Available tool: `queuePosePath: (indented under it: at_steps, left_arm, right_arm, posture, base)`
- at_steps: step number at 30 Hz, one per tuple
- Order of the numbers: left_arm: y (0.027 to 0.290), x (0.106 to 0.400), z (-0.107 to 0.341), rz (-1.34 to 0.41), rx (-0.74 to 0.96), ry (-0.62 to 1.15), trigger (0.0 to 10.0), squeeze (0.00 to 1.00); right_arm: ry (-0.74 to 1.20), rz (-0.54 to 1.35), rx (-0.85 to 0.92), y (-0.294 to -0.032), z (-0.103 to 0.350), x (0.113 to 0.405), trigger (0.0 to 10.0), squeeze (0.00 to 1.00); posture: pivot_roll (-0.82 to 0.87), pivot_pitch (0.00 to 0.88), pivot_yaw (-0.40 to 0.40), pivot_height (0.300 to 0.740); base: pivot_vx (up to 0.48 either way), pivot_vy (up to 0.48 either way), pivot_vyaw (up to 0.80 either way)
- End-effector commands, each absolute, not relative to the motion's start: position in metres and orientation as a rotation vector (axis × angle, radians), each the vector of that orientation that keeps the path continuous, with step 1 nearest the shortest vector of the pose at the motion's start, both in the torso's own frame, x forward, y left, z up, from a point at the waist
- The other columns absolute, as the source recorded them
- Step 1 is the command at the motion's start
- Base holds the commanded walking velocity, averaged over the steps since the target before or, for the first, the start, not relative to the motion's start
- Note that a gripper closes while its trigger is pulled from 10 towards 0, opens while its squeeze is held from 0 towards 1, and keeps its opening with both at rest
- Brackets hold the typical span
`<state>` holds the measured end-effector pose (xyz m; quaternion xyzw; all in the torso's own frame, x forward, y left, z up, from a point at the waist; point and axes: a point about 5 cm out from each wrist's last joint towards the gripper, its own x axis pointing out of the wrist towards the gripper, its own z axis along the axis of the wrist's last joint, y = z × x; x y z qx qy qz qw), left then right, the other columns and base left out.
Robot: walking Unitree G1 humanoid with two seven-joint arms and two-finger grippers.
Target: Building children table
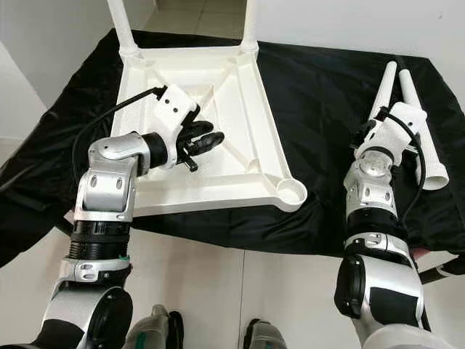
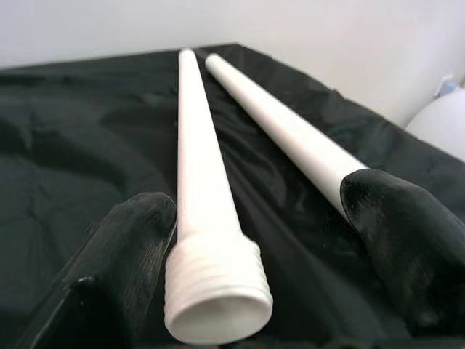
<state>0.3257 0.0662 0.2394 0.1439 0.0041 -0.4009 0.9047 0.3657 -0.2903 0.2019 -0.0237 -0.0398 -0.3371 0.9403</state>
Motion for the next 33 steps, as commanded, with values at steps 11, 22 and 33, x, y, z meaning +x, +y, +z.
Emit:
queuePosePath:
  at_steps: [11,22,33]
  left_arm:
    - [0.058,0.312,0.23,-0.541,0.223,0.038,10.0,0.0]
    - [0.062,0.304,0.228,-0.504,0.238,0.063,10.0,0.0]
    - [0.065,0.303,0.229,-0.479,0.259,0.074,10.0,0.0]
  right_arm:
    - [-0.063,-0.626,0.009,-0.283,0.206,0.377,10.0,0.0]
    - [-0.07,-0.591,0.018,-0.281,0.216,0.385,10.0,0.0]
    - [-0.115,-0.582,0.001,-0.283,0.219,0.385,0.0,0.0]
  posture:
    - [0.1,0.285,0.047,0.74]
    - [0.12,0.325,0.042,0.74]
    - [0.13,0.314,0.039,0.74]
  base:
    - [0.0,0.0,0.0]
    - [0.0,0.0,0.0]
    - [0.0,0.0,0.0]
